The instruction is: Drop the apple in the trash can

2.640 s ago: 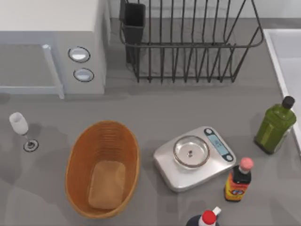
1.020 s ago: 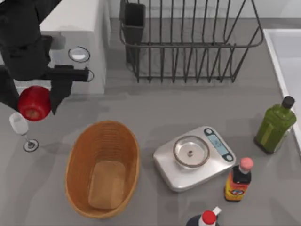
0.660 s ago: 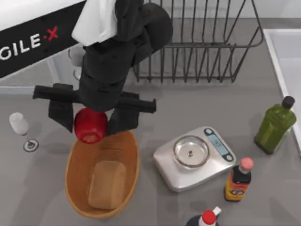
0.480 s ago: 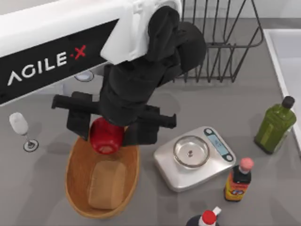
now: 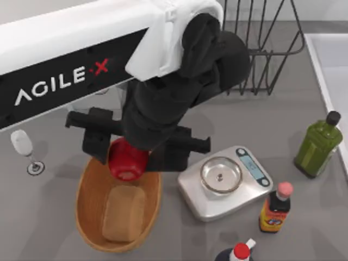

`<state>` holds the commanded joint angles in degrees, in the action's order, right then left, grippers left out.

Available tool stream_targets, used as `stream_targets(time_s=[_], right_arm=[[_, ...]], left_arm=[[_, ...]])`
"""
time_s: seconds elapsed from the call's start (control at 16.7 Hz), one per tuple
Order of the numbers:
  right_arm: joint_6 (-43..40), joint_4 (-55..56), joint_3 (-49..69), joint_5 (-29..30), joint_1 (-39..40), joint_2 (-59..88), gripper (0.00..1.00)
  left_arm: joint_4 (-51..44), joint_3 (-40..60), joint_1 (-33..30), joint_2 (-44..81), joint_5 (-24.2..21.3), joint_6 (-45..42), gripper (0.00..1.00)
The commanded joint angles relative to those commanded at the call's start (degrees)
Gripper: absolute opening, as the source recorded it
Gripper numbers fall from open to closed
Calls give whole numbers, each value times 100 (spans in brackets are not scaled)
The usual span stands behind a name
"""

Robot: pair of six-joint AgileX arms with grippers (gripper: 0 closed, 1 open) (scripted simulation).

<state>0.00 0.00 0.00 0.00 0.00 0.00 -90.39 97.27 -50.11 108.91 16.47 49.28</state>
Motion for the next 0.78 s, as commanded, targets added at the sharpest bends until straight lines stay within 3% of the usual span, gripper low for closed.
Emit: stream_targets(time_s=[0.54,0.78], right_arm=[[0,0,0,0,0,0,100],[0,0,0,0,0,0,100]], left_arm=[[1441,-1492,242,-128,60,-253,0],[1628,-1685,271,-130,73,-284,0]])
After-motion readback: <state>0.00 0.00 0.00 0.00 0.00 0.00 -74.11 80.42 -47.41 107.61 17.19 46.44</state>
